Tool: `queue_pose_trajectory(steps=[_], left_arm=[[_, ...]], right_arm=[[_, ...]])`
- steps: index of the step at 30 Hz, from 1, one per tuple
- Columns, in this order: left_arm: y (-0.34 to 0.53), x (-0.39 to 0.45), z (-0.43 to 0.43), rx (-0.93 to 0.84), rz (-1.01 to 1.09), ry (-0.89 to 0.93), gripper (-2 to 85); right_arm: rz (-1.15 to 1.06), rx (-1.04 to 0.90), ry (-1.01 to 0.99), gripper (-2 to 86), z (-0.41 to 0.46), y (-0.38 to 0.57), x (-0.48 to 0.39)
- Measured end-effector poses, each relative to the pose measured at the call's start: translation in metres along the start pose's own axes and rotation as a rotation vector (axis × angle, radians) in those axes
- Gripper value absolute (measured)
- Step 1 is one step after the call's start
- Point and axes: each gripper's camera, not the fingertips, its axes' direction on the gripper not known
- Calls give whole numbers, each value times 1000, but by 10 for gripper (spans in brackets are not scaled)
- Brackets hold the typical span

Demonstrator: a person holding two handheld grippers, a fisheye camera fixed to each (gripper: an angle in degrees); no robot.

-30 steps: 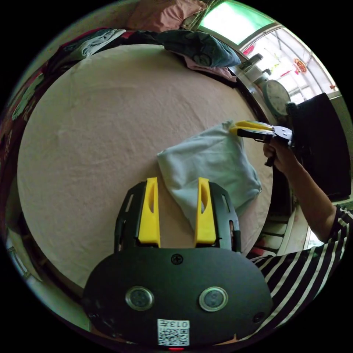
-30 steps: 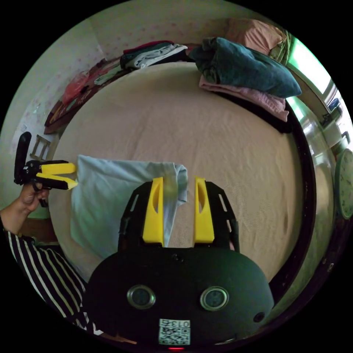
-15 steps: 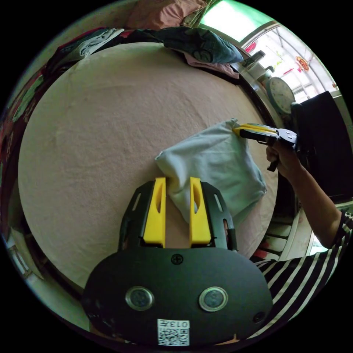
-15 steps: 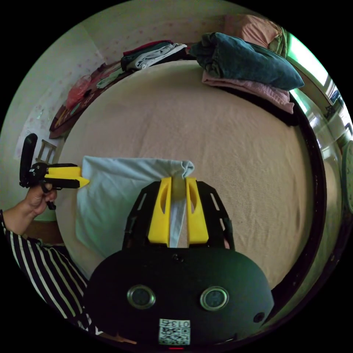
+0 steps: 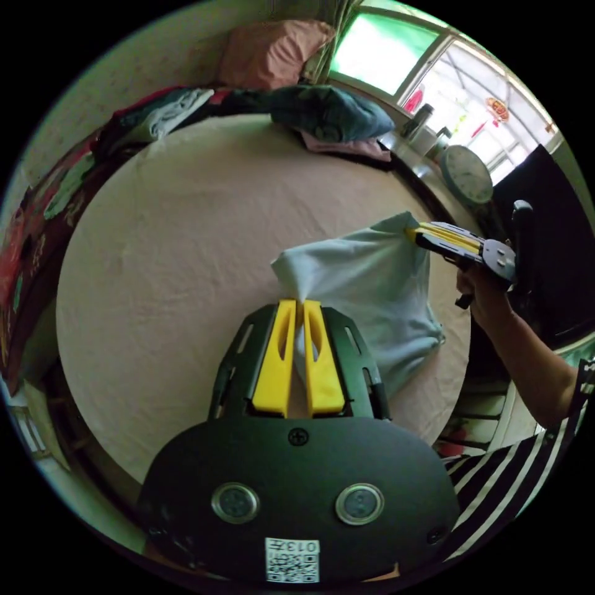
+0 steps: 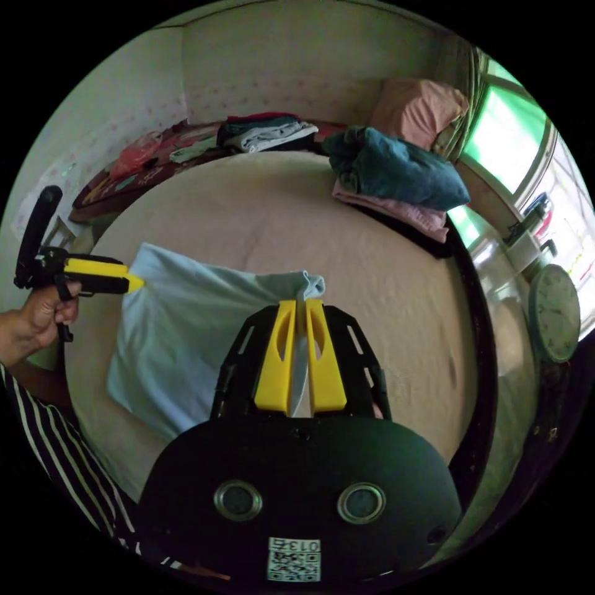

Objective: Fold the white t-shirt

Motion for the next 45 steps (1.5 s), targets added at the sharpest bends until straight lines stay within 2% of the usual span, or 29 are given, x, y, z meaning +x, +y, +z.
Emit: queue_pose_trajectory(steps=[6, 12, 18, 23, 25, 29, 34, 38, 40, 45], left_arm=[[-39, 7, -47, 138, 123, -19, 8], [-125, -7, -74, 202, 277, -19, 7], [-260, -45, -87, 272, 454, 49, 8], [-417, -66, -86, 305, 667, 145, 8], [-463, -63, -81, 284, 706, 180, 8], [-533, -35, -66, 274, 830, 110, 8], [-576, -16, -37, 275, 894, 28, 9], [-576, -13, 29, 217, 947, -101, 10], [-569, -16, 59, 162, 953, -93, 10], [-550, -23, 78, 250, 927, -179, 13]], right_arm=[[7, 150, 114, 21, -50, -13, 7], [89, 259, 181, 21, -83, -64, 29], [198, 333, 297, 21, -97, -141, 49], [318, 346, 441, 21, -92, -211, 65], [367, 307, 531, 22, -80, -244, 77], [470, 189, 596, 22, -53, -285, 109], [561, 61, 642, 22, -21, -332, 144], [540, -62, 678, 24, 18, -356, 149], [462, -137, 738, 27, 49, -367, 141], [410, -184, 810, 33, 77, -387, 132]])
